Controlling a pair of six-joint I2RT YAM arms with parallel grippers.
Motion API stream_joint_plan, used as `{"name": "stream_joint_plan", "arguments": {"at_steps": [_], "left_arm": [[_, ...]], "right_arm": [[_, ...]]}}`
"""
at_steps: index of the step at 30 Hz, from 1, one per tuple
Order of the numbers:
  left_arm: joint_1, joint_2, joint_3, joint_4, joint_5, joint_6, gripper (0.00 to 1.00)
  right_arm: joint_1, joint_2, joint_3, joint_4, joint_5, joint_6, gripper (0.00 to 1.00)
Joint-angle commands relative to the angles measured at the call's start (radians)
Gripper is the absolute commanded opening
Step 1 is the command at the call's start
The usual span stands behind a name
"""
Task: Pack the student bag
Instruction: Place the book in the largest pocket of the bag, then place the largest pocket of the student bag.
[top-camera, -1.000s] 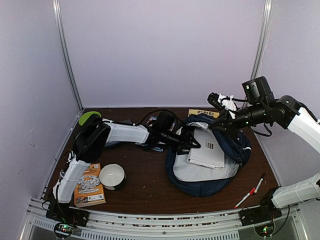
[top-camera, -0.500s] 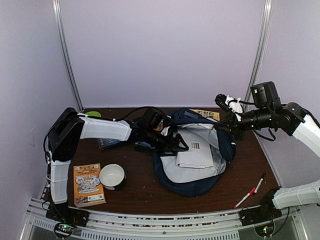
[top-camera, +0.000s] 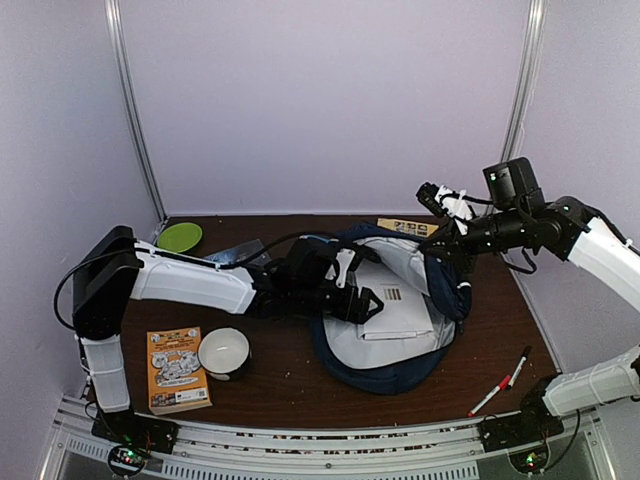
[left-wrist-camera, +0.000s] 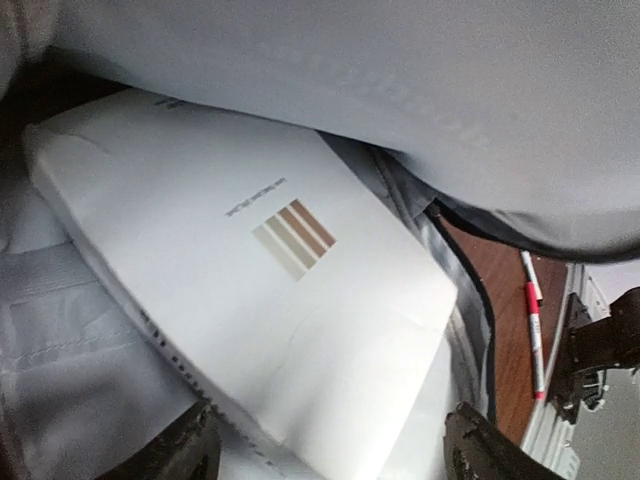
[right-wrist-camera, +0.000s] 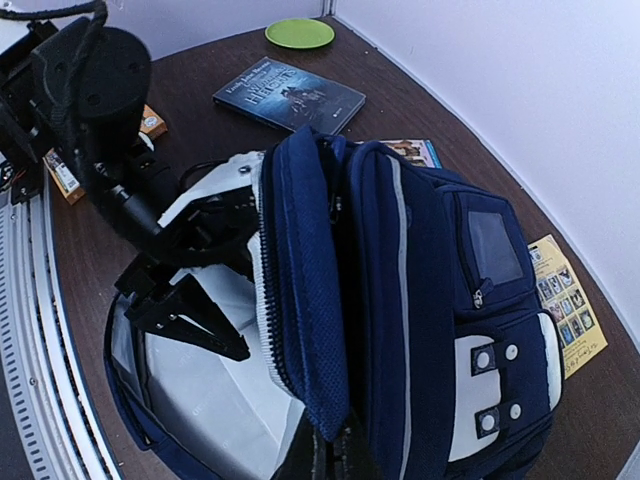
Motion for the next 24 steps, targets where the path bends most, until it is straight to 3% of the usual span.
{"name": "stream_joint_plan", "arguments": {"at_steps": [1, 6, 8, 16, 24], "left_arm": [[-0.012, -0.093, -0.143, 0.247, -0.159, 0.11, 0.8], [-0.087, -0.178, -0.135, 0.06, -0.288, 0.295, 0.85], [-0.122, -0.176, -0.153, 0.058, -0.339, 0.351, 0.87], [-0.219, -0.036, -0.053, -0.013, -0.433, 0.479, 0.9], [-0.236, 0.088, 0.086, -0.059, -0.469, 0.49, 0.9]], "right_arm": [[-0.026, -0.008, 0.041, 0.009, 0.098, 0.015, 0.0], [-0.031, -0.047, 0.007, -0.002, 0.104, -0.005, 0.0], [-0.031, -0.052, 0.0, -0.008, 0.095, -0.005, 0.0], [-0.03, -0.056, 0.008, -0.009, 0.074, 0.003, 0.0], [-0.029, -0.059, -0.029, -0.002, 0.033, 0.012, 0.0]]}}
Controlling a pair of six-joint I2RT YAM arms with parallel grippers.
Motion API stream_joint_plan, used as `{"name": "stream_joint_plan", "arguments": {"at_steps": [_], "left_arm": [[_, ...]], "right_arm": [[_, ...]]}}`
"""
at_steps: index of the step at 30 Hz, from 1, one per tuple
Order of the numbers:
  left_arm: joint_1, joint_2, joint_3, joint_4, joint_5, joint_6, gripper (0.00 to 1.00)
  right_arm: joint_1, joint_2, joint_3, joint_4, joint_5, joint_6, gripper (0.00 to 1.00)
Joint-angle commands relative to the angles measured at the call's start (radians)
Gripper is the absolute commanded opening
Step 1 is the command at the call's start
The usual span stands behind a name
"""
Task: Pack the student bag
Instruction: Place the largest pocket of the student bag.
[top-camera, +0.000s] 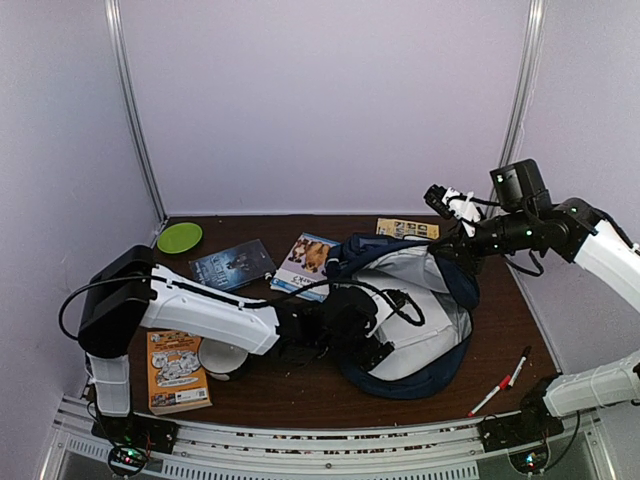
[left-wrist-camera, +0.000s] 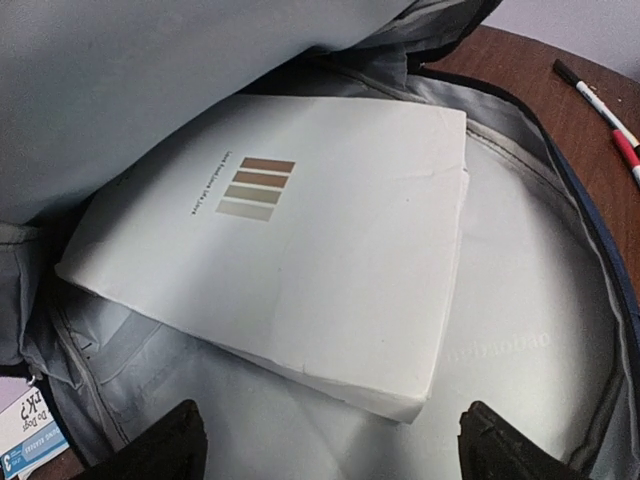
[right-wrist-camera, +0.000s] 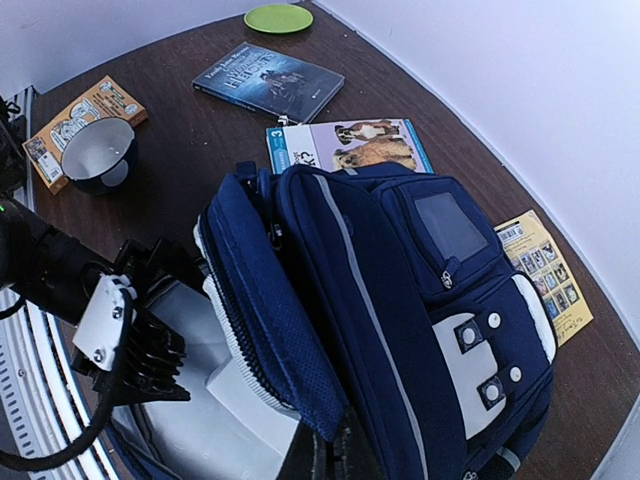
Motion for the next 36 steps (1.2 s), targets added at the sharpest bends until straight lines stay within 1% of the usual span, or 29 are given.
{"name": "stream_joint_plan", "arguments": {"at_steps": [1, 3, 6, 8, 9, 12, 17, 20, 25, 28, 32, 34, 36], "left_arm": [[0.0, 0.054, 0.092, -0.009, -0.027, 0.043, 0.9], [0.0, 0.08, 0.121, -0.027, -0.006, 0.059, 0.9], [0.0, 0.113, 0.169, -0.071, 0.086, 0.11, 0.89], [0.001, 0.129, 0.196, -0.099, 0.131, 0.137, 0.89], [0.0, 0.142, 0.211, -0.121, 0.132, 0.15, 0.89], [-0.002, 0.176, 0.259, -0.197, 0.03, 0.175, 0.87], [-0.001, 0.197, 0.256, -0.259, -0.207, 0.204, 0.87], [0.012, 0.203, 0.249, -0.28, -0.296, 0.193, 0.87], [0.056, 0.176, 0.218, -0.282, -0.353, 0.079, 0.87], [0.078, 0.162, 0.204, -0.24, -0.398, 0.036, 0.87], [0.091, 0.164, 0.195, -0.143, -0.437, 0.032, 0.86], [0.1, 0.165, 0.197, -0.104, -0.409, 0.04, 0.86], [0.103, 0.163, 0.201, -0.073, -0.321, 0.08, 0.86]], "right_arm": [[-0.01, -0.031, -0.027, 0.044, -0.004, 0.011, 0.0], [-0.01, -0.039, -0.032, 0.046, -0.004, 0.011, 0.0], [-0.01, -0.053, -0.032, 0.045, -0.007, 0.012, 0.0], [-0.01, -0.057, -0.033, 0.044, -0.006, 0.011, 0.0], [-0.01, -0.059, -0.033, 0.044, -0.005, 0.011, 0.0], [-0.01, -0.069, -0.034, 0.038, -0.001, 0.01, 0.0], [-0.012, -0.1, -0.034, 0.0, 0.016, -0.008, 0.0], [-0.014, -0.12, -0.047, -0.033, 0.038, -0.024, 0.0], [-0.045, -0.169, -0.093, -0.076, 0.059, -0.038, 0.0], [-0.057, -0.202, -0.106, -0.094, 0.057, -0.039, 0.0], [-0.062, -0.222, -0.12, -0.09, 0.044, -0.026, 0.0], [-0.067, -0.219, -0.123, -0.089, 0.041, -0.019, 0.0], [-0.077, -0.221, -0.135, -0.078, 0.05, -0.012, 0.0]]}}
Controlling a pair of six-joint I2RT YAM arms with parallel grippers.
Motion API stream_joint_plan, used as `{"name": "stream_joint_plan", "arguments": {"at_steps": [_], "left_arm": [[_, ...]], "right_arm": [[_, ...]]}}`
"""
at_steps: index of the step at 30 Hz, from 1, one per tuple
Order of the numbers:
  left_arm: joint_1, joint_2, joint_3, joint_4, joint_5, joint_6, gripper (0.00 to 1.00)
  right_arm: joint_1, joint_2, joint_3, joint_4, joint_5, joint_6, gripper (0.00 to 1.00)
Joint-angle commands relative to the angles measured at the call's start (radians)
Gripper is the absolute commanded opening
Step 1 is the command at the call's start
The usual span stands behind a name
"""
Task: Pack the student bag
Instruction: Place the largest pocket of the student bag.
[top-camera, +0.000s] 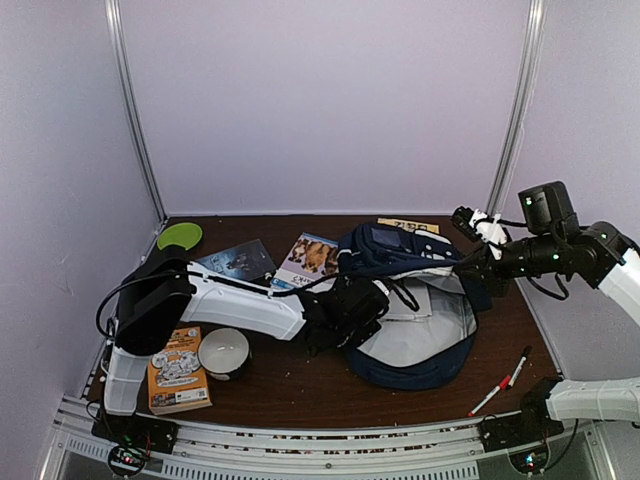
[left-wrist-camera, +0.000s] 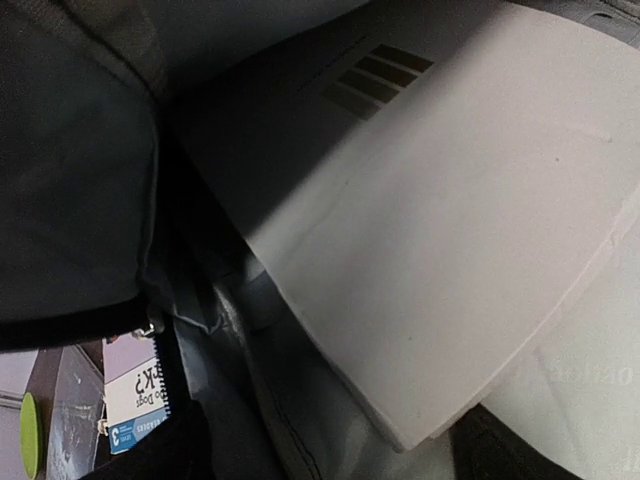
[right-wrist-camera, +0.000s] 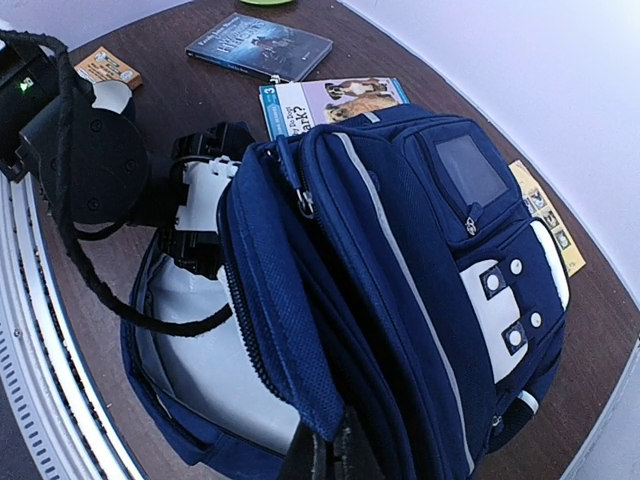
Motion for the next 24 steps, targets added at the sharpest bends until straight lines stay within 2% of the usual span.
{"name": "stream_joint_plan", "arguments": {"at_steps": [1, 6, 9, 14, 20, 24], "left_arm": [[0.03, -0.026, -0.003, 0.115, 0.05, 0.026, 0.86], [0.027, -0.136, -0.091, 0.147, 0.264, 0.084, 0.87], [0.012, -0.243, -0.181, 0.154, 0.395, 0.169, 0.88], [-0.003, -0.366, -0.268, 0.057, 0.479, 0.207, 0.88], [-0.001, -0.505, -0.368, -0.012, 0.551, 0.177, 0.89], [-0.001, -0.469, -0.354, -0.001, 0.592, 0.113, 0.86]], "right_arm": [[-0.034, -0.026, -0.012, 0.031, 0.039, 0.021, 0.0], [-0.094, -0.019, -0.04, 0.071, 0.094, 0.028, 0.0], [-0.143, -0.01, -0.042, 0.09, 0.089, 0.034, 0.0], [-0.2, 0.007, -0.046, 0.098, 0.084, 0.021, 0.0], [-0.202, -0.035, -0.128, 0.073, 0.103, -0.114, 0.0], [-0.19, -0.04, -0.151, 0.012, -0.074, -0.182, 0.0]]}}
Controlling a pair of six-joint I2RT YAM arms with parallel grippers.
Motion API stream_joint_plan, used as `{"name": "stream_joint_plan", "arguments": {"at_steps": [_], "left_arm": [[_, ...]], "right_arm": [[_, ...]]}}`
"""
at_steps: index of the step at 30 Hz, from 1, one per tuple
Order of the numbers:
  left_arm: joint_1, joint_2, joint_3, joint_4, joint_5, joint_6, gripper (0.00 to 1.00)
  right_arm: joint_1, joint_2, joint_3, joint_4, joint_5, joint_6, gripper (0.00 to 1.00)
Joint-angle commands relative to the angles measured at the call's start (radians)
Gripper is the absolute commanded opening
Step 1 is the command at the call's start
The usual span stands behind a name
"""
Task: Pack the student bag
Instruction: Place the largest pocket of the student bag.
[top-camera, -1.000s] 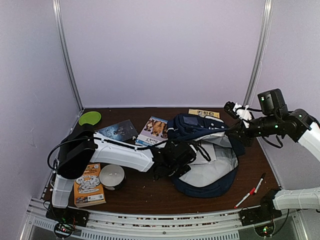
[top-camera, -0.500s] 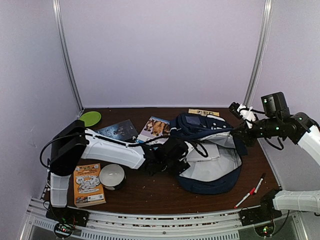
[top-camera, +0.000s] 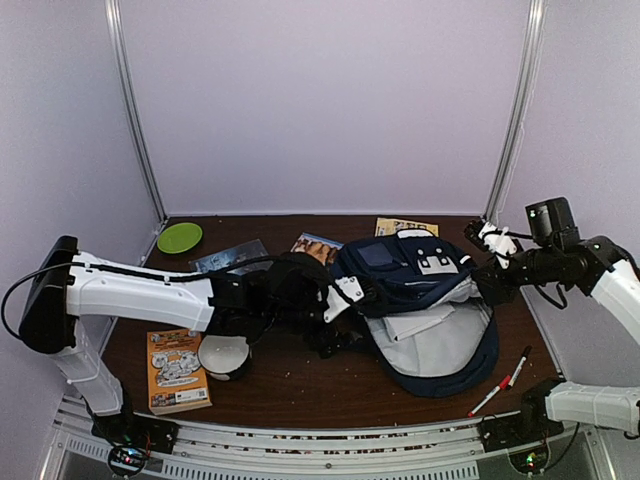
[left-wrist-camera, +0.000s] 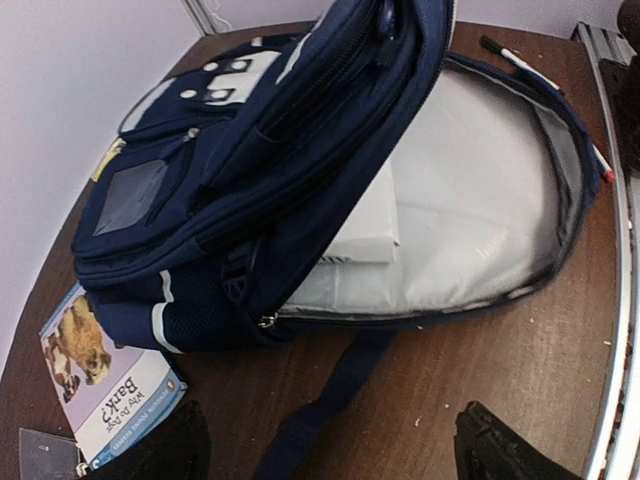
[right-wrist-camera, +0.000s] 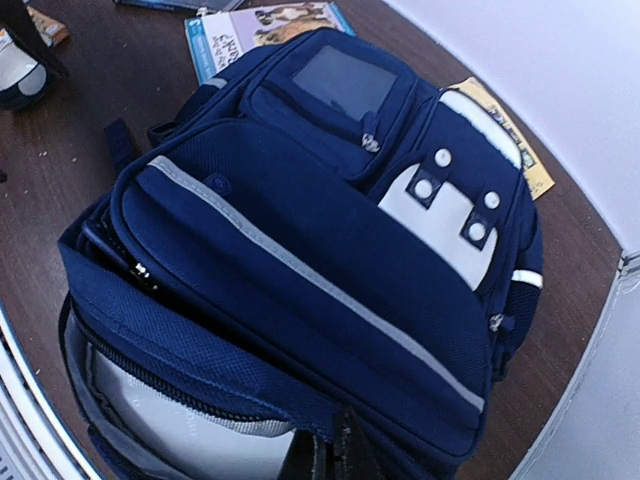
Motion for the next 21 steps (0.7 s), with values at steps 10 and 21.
{"name": "stream_joint_plan", "arguments": {"at_steps": [10, 21], "left_arm": [[0.165, 0.043, -0.004, -0.039, -0.16, -0.469, 0.86], [0.253, 0.301, 0.298, -0.211, -0.13, -0.524, 0.84]], "right_arm": [[0.078, -0.111, -0.051, -0.286, -0.146, -0.266, 0.0], [0.28, -0.056, 0.01, -0.321, -0.267, -0.214, 0.0]]}}
